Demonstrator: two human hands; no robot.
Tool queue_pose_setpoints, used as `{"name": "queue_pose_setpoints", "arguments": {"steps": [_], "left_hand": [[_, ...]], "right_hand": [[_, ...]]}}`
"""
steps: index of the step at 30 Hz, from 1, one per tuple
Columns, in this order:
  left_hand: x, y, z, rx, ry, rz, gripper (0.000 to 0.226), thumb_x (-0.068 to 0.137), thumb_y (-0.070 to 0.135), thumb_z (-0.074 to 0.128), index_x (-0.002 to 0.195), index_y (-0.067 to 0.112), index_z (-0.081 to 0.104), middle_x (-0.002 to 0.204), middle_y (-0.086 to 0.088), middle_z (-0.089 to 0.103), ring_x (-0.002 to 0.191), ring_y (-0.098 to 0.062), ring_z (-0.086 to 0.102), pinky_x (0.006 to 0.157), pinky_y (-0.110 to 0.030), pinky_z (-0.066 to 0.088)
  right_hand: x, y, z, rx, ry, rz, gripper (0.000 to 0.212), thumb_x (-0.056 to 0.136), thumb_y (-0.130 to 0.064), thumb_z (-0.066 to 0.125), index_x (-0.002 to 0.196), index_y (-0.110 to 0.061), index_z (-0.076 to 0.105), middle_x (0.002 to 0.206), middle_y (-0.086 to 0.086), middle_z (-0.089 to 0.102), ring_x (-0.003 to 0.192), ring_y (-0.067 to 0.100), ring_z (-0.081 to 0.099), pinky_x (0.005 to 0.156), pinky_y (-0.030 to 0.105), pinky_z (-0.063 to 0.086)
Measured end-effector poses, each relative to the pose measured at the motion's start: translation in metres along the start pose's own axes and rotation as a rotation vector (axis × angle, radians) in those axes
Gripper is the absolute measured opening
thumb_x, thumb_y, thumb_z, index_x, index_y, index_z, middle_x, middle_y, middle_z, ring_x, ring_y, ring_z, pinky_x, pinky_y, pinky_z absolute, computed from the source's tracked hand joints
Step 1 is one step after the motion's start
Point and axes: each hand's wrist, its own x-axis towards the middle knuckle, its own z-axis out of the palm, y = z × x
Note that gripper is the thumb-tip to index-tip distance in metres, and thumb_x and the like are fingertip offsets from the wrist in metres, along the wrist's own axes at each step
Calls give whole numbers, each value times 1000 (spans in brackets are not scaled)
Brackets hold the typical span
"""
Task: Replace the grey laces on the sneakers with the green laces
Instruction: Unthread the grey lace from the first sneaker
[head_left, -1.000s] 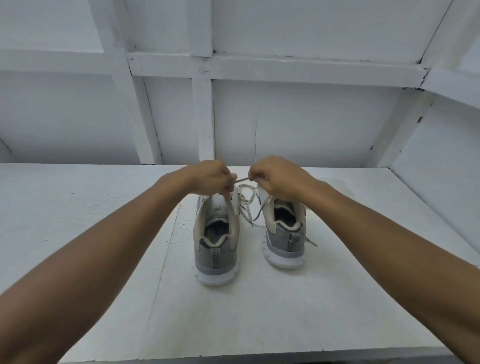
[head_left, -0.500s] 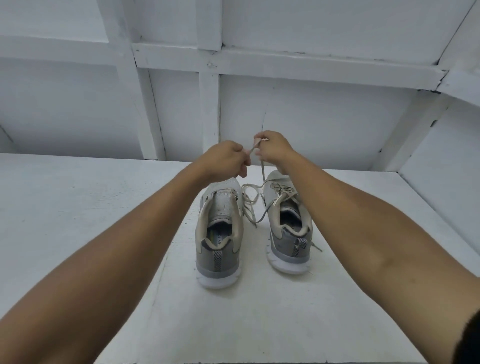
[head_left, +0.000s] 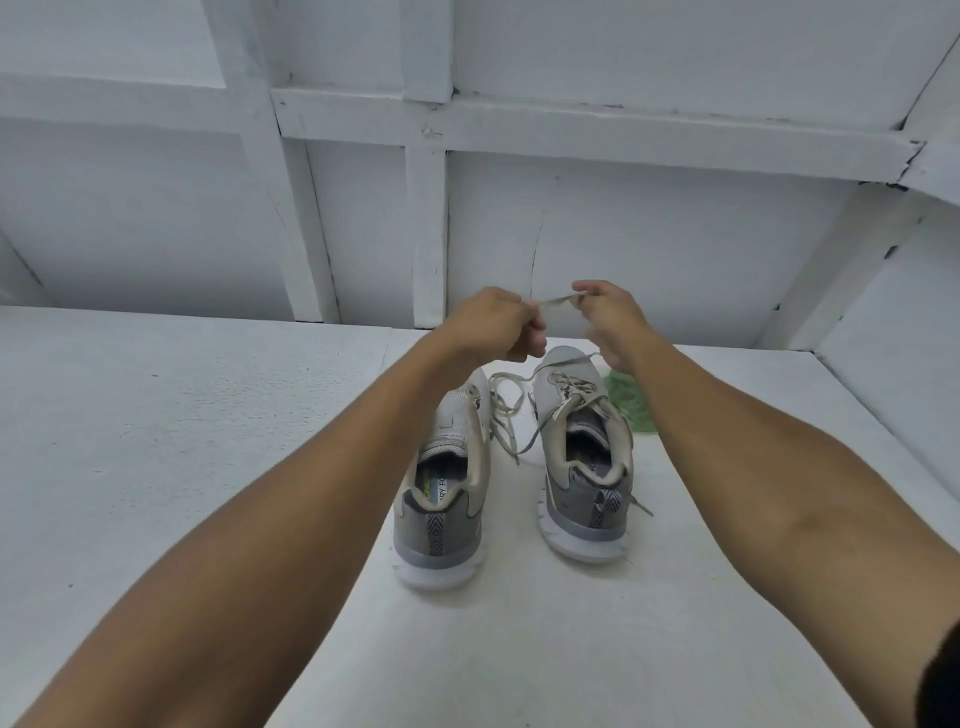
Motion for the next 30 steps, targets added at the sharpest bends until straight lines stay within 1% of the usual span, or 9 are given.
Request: {"name": "queue_pose_setpoints", "arguments": {"steps": [3,8,11,13,17,22,25,28,30], "left_hand": [[-5,17,-7,-606,-38,-37,31,104,15,34,85,6,57,60,-1,65,69,-20,67,74,-32,54],[-10,39,-31,-1201,21,182,31,105,15,32,102,-1,58,90,-14,73,91,-28,69,90,-36,54],[-8,36,-41,-976,214,246,30,105,17,34,105,0,60,97,-12,72,102,-27,66,98,-36,50],[-13,26,-42,-486,327,310,27,103,21,43,106,5,64,102,-8,72,103,-20,66,102,-39,48],[-41,3,-36,424,-31,339,35,103,31,41,114,10,67,114,1,69,106,-9,62,102,-35,46],[-81,10,-17,170,-414,314,49,101,38,33,87,2,64,75,-23,63,71,-24,61,78,-41,47],[-99,28,-3,-207,-497,308,47,102,36,31,77,4,56,54,-5,50,63,-25,56,70,-35,48],[-100,44,-3,-555,-376,254,51,102,41,27,81,3,55,58,-6,53,72,-26,61,72,-29,53],[-95,44,-9,-488,-209,280,57,101,48,26,93,3,61,78,-11,68,93,-30,67,87,-34,53]], "right_hand": [[-10,-3,-20,-332,-41,-140,25,103,-24,42,103,-19,67,92,-2,58,84,19,51,70,29,41],[-72,-21,-21,-1073,-221,-561,33,102,-37,43,113,-21,70,114,7,50,106,26,47,91,38,40],[-134,-40,-17,-1070,-322,-817,33,100,-32,36,96,-16,65,105,3,57,99,25,47,88,42,40],[-172,-57,-21,-1007,-418,-820,33,100,-29,32,99,-12,60,86,2,62,78,21,52,73,37,43],[-197,-93,-42,-857,-338,-891,31,99,-32,39,103,-12,62,66,-6,58,57,5,52,55,22,42],[-173,-104,-58,-688,-101,-956,22,98,-28,46,96,-13,61,59,-5,49,54,16,45,53,30,38],[-172,-85,-45,-644,-73,-892,24,97,-35,46,95,-19,64,62,-2,57,55,13,49,57,34,41],[-196,-61,-27,-608,-223,-739,28,98,-45,43,110,-31,63,82,-2,71,72,11,63,70,33,49],[-215,-53,-21,-698,-325,-696,28,102,-38,41,116,-26,62,84,-4,68,71,5,59,68,30,44]]}}
